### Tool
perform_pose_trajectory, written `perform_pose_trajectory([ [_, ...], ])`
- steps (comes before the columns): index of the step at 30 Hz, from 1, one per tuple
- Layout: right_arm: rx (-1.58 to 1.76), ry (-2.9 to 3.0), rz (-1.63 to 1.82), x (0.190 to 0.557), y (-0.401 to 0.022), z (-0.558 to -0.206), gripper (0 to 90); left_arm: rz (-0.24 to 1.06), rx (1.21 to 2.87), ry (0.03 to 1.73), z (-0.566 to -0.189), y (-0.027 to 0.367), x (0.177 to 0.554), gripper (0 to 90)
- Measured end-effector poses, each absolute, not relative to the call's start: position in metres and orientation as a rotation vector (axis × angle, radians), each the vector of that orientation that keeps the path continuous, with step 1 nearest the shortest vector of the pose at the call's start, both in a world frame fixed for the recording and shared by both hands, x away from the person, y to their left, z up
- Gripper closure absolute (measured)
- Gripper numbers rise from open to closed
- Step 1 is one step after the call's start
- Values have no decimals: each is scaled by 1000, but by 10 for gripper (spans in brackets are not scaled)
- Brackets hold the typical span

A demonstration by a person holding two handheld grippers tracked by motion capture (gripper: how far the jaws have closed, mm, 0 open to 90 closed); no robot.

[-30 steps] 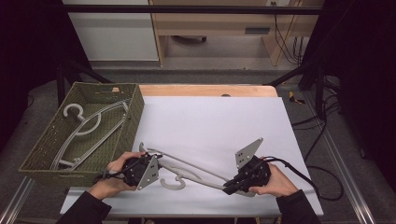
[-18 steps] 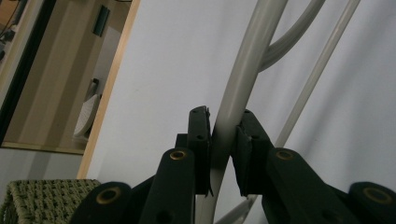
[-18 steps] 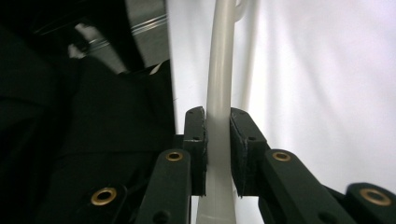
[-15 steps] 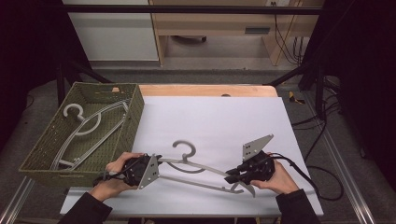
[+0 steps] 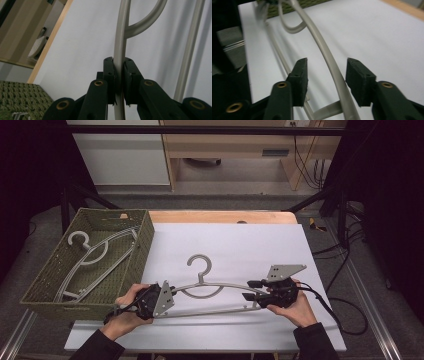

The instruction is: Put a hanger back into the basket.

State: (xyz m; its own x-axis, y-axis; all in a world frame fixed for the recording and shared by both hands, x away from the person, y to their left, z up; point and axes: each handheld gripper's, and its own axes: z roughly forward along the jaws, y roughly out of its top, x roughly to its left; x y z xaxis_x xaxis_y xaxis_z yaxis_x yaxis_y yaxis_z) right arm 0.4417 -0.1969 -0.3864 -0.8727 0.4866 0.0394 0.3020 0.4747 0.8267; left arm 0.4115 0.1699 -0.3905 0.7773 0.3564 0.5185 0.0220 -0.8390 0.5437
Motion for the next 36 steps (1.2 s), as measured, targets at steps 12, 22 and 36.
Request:
perform_pose_trajectory([
  [12, 876, 2286, 1385, 441, -209, -387, 260, 852, 2411, 490, -388, 171, 413, 820],
  [22, 1039, 2139, 1331, 432, -230, -395, 64, 841, 2317, 645, -363, 183, 417, 820],
  [36, 1104, 2044, 1352, 419, -243, -398, 29, 855, 2215, 734, -303, 205, 422, 820],
])
